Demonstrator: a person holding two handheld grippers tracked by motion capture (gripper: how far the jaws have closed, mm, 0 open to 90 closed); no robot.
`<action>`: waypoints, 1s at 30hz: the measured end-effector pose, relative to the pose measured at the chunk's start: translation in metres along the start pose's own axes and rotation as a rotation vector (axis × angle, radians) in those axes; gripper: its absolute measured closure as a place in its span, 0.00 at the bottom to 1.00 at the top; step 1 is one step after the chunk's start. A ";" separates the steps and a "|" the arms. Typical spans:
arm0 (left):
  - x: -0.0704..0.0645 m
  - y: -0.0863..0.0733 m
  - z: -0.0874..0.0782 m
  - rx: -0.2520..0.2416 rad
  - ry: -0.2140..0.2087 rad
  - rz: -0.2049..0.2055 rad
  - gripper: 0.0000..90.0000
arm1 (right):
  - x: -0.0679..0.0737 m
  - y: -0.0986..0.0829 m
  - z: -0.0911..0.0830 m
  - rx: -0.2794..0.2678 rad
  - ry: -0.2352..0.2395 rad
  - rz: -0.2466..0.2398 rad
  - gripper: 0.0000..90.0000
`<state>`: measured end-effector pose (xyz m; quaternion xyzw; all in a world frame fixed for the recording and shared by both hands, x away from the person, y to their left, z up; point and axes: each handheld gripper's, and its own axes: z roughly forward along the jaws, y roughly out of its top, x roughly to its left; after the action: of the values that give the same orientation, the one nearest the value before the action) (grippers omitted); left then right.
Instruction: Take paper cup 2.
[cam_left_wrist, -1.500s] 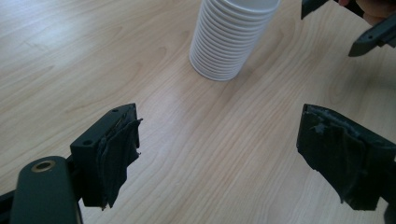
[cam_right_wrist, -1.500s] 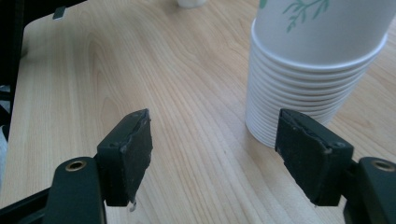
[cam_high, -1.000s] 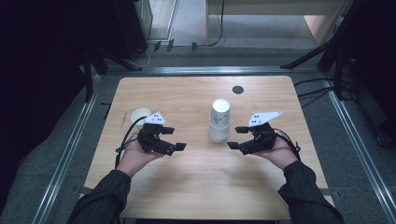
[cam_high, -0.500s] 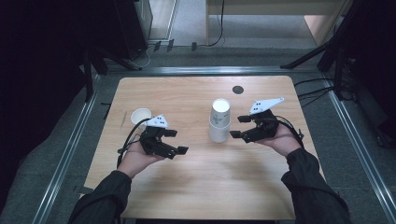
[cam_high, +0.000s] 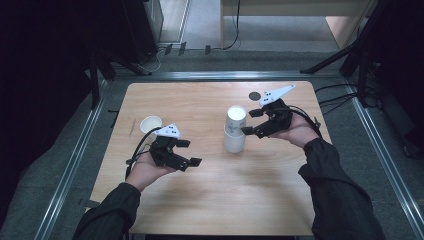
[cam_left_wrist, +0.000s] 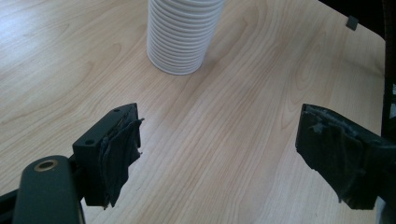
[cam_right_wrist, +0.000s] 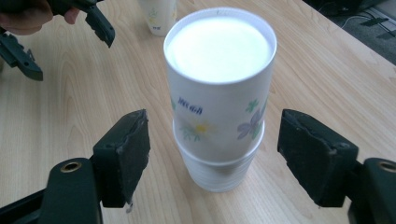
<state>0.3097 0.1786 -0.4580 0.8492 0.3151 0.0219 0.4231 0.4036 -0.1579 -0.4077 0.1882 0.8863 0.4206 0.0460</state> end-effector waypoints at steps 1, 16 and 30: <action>0.000 0.000 0.000 0.000 -0.001 0.002 0.16 | 0.000 0.003 0.001 0.003 0.004 0.000 0.28; -0.001 0.000 0.002 0.002 -0.002 0.013 0.16 | -0.003 0.027 0.019 0.048 0.022 -0.032 0.27; -0.001 0.000 0.002 -0.003 -0.007 0.014 0.16 | -0.004 0.039 0.023 0.073 0.013 -0.048 0.37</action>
<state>0.3091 0.1766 -0.4587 0.8509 0.3077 0.0223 0.4253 0.4245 -0.1203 -0.3924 0.1659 0.9055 0.3881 0.0435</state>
